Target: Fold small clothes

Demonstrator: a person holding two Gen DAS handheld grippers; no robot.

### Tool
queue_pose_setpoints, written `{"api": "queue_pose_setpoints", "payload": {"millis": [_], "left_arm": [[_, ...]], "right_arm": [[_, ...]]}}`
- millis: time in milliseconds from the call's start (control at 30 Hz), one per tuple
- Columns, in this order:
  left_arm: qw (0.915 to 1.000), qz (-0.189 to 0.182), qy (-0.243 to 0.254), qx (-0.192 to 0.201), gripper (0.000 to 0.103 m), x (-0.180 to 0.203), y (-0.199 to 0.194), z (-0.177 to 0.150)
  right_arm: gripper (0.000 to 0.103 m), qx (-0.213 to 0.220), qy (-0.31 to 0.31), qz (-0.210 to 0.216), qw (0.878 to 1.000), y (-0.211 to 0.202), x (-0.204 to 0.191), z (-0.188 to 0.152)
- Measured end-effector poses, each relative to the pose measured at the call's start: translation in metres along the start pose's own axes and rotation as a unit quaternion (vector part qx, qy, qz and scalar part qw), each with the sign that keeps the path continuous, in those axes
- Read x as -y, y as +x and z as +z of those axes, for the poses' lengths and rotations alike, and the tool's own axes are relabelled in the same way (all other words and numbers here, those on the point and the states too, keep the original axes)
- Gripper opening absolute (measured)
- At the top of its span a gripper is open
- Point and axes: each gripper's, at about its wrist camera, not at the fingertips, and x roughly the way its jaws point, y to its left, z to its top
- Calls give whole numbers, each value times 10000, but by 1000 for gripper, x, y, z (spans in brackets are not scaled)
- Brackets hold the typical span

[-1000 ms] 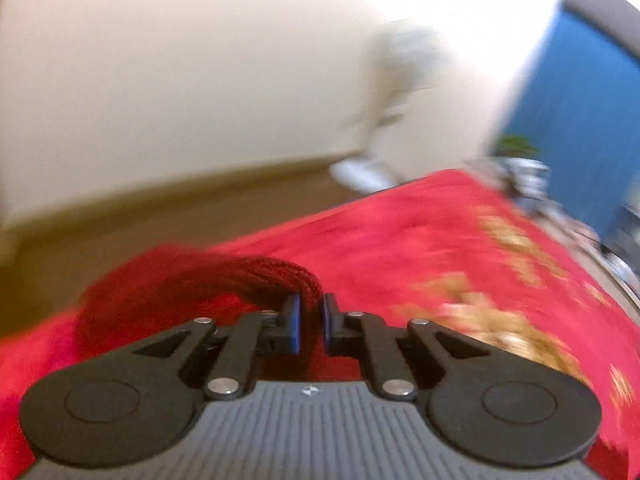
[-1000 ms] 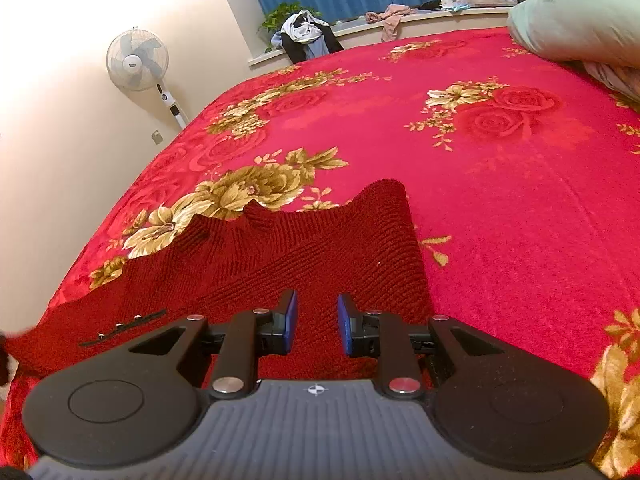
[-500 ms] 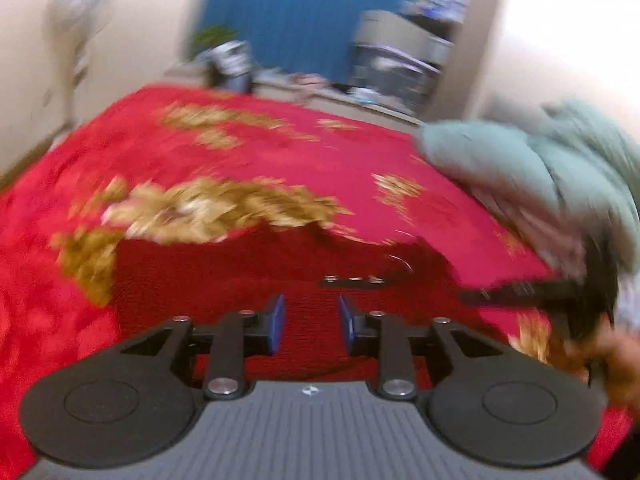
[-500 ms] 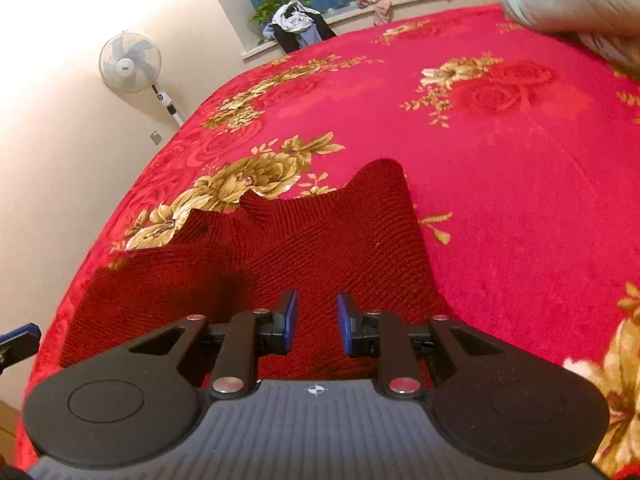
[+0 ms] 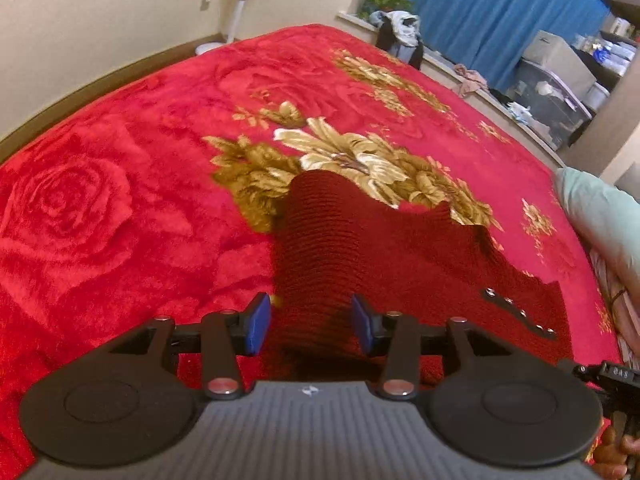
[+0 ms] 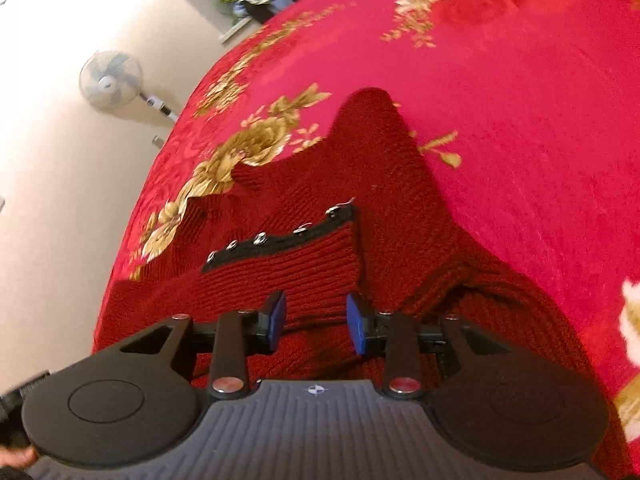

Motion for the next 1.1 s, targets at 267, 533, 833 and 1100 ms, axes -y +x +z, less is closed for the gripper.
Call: {"api": "queue_pose_setpoints", "payload": {"millis": [267,533,833,1100], "left_arm": [[9997,-21,207,107,49,16,-3,-5],[9995,46,280,168,49,17,1,-5],[9982,13,585,-141,49,31,25,-11],[9942,302,1024,-130,52,35,29,-21]], "right_arm": [[35,5,-356,-330,9988,6,-3,1],[1,707,-1151,-445,9898,-16,-33,9],[2,797,-1190,-1256,9817,-42,-16,34],[7,1203,-840,-606,9873,-58,-7,32]]}}
